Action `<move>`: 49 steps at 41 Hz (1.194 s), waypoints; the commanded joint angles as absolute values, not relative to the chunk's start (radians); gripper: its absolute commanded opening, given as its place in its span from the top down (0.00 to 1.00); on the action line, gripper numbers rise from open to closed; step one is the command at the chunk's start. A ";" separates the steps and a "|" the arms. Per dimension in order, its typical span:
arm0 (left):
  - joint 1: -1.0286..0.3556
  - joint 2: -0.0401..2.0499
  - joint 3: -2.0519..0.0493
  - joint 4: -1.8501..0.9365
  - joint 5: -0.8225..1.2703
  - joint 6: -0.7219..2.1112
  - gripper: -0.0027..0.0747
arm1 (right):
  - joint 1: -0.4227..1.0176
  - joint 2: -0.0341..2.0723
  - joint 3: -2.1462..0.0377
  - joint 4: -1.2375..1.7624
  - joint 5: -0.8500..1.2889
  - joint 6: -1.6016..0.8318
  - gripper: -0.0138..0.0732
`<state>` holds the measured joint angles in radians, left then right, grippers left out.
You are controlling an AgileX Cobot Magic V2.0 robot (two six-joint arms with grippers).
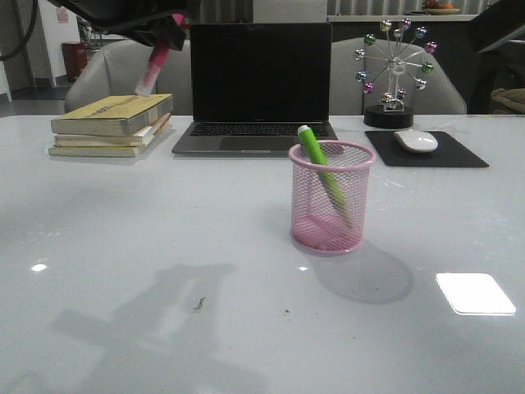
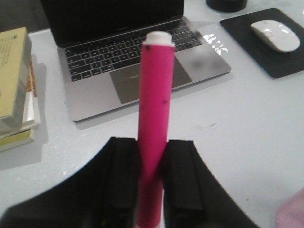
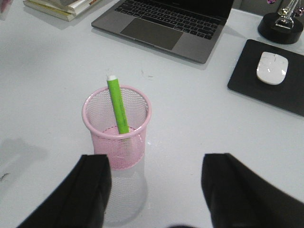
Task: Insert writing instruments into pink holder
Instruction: 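Carry the pink marker with the left gripper over the pink holder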
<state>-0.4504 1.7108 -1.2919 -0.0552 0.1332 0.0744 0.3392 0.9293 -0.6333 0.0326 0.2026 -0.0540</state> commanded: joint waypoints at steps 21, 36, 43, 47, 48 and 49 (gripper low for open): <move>-0.734 1.698 -1.276 -0.117 -0.304 0.070 0.84 | 0.249 0.910 -0.660 0.008 0.129 -0.059 0.24; -0.780 1.804 -1.276 -0.124 -0.403 0.068 0.84 | 0.249 0.910 -0.660 0.008 0.145 -0.059 0.24; -0.795 1.817 -1.276 -0.129 -0.411 0.066 0.84 | 0.249 0.910 -0.660 0.007 0.147 -0.059 0.24; -0.809 1.817 -1.276 -0.129 -0.429 0.066 0.84 | 0.249 0.910 -0.660 0.008 0.149 -0.059 0.24; -0.809 1.817 -1.276 -0.129 -0.429 0.066 0.84 | 0.249 0.910 -0.660 0.008 0.149 -0.059 0.24; -0.809 1.817 -1.276 -0.129 -0.429 0.066 0.84 | 0.249 0.910 -0.660 0.008 0.149 -0.059 0.24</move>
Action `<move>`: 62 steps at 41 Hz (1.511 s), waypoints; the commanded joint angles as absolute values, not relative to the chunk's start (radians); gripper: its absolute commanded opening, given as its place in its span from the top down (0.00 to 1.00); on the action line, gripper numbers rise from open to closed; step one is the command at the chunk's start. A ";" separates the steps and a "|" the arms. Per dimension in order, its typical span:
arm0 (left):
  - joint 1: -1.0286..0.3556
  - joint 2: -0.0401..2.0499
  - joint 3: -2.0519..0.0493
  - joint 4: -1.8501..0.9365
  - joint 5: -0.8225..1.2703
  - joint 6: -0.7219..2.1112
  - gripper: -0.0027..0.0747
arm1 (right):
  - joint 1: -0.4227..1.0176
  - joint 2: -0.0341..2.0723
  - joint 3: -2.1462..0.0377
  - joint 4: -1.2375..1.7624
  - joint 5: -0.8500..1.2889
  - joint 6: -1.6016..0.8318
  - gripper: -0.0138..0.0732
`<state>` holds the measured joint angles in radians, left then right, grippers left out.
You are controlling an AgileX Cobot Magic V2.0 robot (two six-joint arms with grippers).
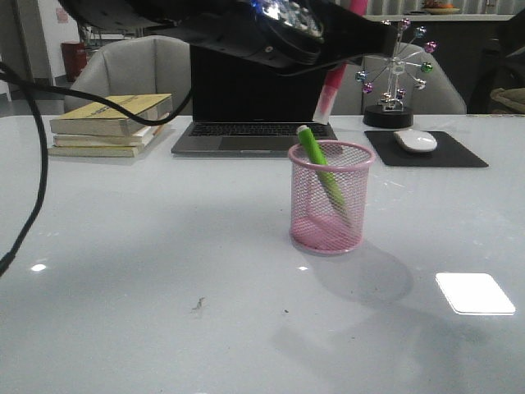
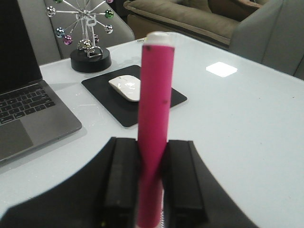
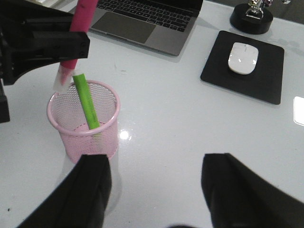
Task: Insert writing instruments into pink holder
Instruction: 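Carry the pink marker with the left gripper over the pink holder, then lower the pink marker into the holder and open the left gripper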
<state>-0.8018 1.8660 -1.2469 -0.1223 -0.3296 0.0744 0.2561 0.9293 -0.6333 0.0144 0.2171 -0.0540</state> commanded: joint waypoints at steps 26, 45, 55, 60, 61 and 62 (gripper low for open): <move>-0.809 1.875 -1.272 -0.129 -0.447 0.066 0.84 | 0.249 0.910 -0.660 0.008 0.149 -0.059 0.24; -0.809 1.875 -1.272 -0.129 -0.448 0.066 0.39 | 0.249 0.910 -0.660 0.008 0.149 -0.059 0.24; -0.803 1.864 -1.272 -0.112 -0.454 0.066 0.40 | 0.249 0.910 -0.660 0.008 0.135 -0.059 0.24; -0.766 1.799 -1.281 -0.048 -0.404 0.066 0.40 | 0.249 0.910 -0.669 0.008 0.083 -0.059 0.24; -0.750 1.781 -1.292 -0.050 -0.354 0.066 0.40 | 0.249 0.910 -0.675 0.008 0.083 -0.059 0.24; -0.731 1.762 -1.307 -0.050 -0.269 0.066 0.40 | 0.249 0.910 -0.686 0.008 0.088 -0.059 0.24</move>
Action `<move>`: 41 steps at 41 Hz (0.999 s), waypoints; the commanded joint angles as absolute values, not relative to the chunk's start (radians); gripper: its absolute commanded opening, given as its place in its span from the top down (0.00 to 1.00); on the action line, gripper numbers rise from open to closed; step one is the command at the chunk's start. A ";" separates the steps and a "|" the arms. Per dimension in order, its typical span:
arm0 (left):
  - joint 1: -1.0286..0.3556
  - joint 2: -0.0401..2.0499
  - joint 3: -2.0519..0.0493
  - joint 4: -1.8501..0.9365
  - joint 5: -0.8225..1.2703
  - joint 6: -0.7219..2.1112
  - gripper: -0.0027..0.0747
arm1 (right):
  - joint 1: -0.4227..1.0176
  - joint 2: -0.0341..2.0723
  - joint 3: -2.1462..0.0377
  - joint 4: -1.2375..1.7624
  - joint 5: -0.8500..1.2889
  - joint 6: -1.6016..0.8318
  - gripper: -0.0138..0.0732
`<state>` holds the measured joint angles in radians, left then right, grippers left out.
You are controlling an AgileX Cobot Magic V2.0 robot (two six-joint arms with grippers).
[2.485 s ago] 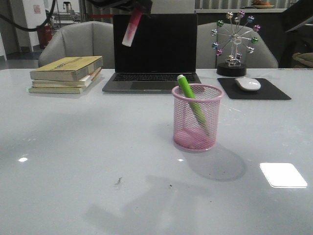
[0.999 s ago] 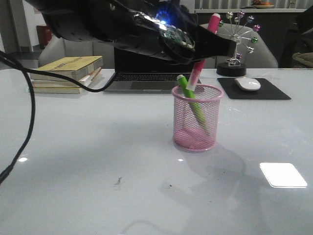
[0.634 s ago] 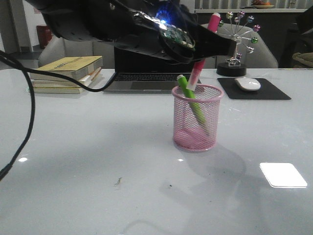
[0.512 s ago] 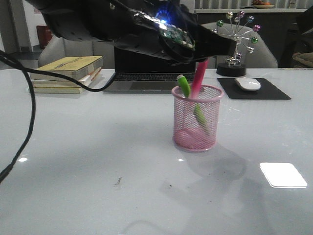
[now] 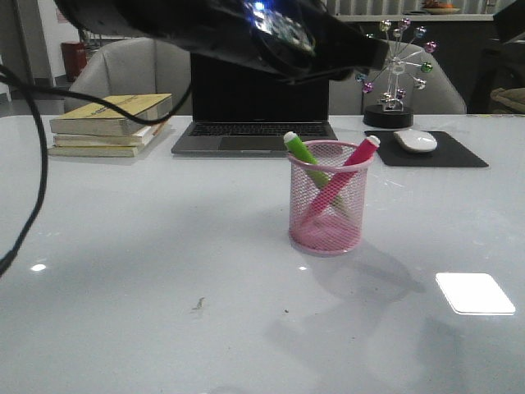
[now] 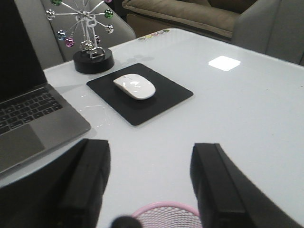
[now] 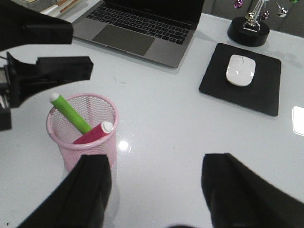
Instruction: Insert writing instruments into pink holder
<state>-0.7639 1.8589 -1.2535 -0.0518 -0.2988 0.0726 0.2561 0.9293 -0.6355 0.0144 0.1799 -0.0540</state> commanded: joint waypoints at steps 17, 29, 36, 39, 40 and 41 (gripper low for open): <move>-0.210 1.185 -1.161 -0.048 0.220 0.066 0.40 | 0.249 0.713 -0.825 0.007 0.308 -0.059 0.24; -0.093 0.429 -0.418 -0.024 0.000 0.067 0.40 | 0.249 0.230 -0.561 0.005 0.406 -0.059 0.24; -0.093 0.098 -0.279 -0.036 0.052 0.067 0.40 | 0.249 0.079 -0.468 -0.105 0.518 -0.059 0.24; -0.093 0.089 -0.279 -0.055 0.075 0.067 0.40 | 0.249 0.047 -0.438 -0.117 0.507 -0.059 0.24; -0.093 0.092 -0.279 -0.055 0.079 0.067 0.40 | 0.249 0.037 -0.425 -0.117 0.503 -0.059 0.24; -0.093 0.094 -0.279 -0.055 0.083 0.067 0.40 | 0.249 0.030 -0.415 -0.117 0.500 -0.059 0.24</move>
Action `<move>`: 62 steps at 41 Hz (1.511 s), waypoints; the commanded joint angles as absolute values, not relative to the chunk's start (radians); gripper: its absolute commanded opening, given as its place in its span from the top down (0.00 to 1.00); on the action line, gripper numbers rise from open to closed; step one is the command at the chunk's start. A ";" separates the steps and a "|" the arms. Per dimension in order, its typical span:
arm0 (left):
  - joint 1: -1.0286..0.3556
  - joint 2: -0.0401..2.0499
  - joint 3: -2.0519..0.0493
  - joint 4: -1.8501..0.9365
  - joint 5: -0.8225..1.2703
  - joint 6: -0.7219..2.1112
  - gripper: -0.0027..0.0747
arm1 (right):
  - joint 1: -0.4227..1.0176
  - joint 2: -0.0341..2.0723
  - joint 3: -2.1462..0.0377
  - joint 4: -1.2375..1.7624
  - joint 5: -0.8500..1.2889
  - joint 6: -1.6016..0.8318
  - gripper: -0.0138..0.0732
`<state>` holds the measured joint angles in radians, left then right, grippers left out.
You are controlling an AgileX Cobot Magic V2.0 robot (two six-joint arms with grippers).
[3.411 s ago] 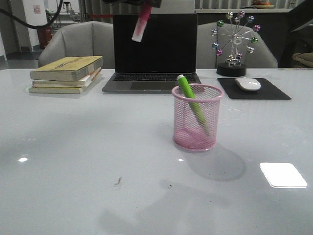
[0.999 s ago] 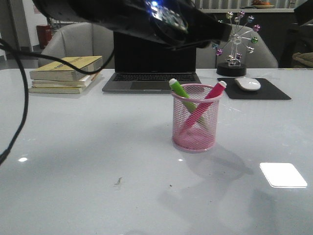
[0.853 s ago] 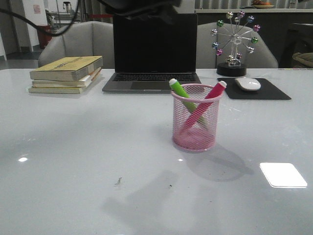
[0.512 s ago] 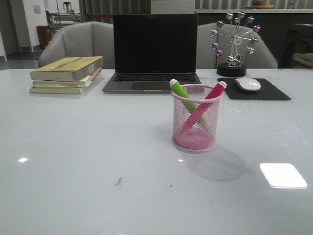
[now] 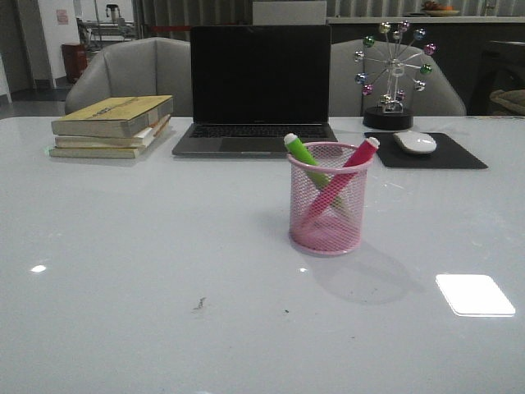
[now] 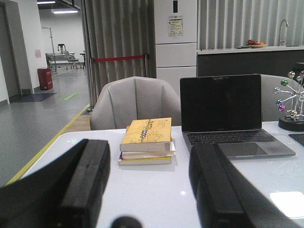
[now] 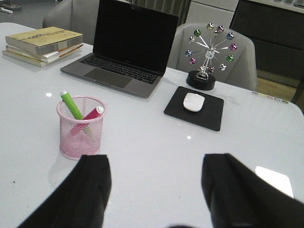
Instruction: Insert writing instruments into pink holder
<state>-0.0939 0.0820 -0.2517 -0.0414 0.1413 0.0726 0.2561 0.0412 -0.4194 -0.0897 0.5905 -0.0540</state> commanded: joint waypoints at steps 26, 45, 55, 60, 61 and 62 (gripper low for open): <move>-0.093 0.143 -0.195 -0.056 -0.045 0.067 0.40 | 0.268 0.159 -0.208 -0.173 0.190 -0.059 0.24; -0.093 0.256 -0.195 -0.051 -0.076 0.067 0.40 | 0.160 0.175 -0.209 -0.250 0.197 -0.053 0.24; -0.093 0.256 -0.195 -0.051 -0.076 0.067 0.40 | 0.149 0.175 -0.211 -0.240 0.168 0.030 0.24; -0.093 0.256 -0.195 -0.051 -0.076 0.067 0.40 | 0.149 0.175 -0.211 -0.240 0.168 0.030 0.24; -0.093 0.256 -0.195 -0.051 -0.076 0.067 0.40 | 0.149 0.175 -0.211 -0.240 0.166 0.030 0.24; -0.093 0.256 -0.195 -0.051 -0.076 0.067 0.40 | 0.149 0.175 -0.211 -0.240 0.163 0.030 0.24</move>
<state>-0.0939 0.2402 -0.1660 -0.0473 0.0147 0.0726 0.1550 0.1565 -0.1749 -0.2282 0.2627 0.0218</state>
